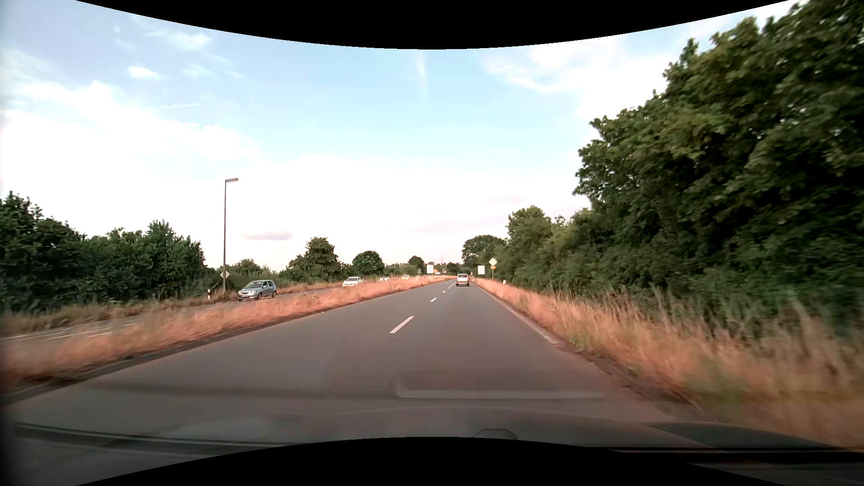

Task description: Follow the waypoints while adhering to traffic rules and regulations

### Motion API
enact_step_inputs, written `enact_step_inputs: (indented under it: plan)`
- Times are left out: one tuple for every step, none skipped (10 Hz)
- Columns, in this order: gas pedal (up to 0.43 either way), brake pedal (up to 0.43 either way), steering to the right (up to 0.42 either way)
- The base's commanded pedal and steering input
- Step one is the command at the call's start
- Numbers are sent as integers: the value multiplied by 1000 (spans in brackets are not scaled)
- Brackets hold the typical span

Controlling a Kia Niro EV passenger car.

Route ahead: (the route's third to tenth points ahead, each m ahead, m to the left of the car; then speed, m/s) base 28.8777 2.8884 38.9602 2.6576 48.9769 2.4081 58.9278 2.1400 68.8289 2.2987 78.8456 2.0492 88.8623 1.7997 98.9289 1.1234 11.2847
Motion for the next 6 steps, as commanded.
enact_step_inputs:
  plan:
    - [752, 0, -5]
    - [752, 0, 0]
    - [752, 0, 5]
    - [752, 0, 3]
    - [732, 0, 1]
    - [642, 0, 2]
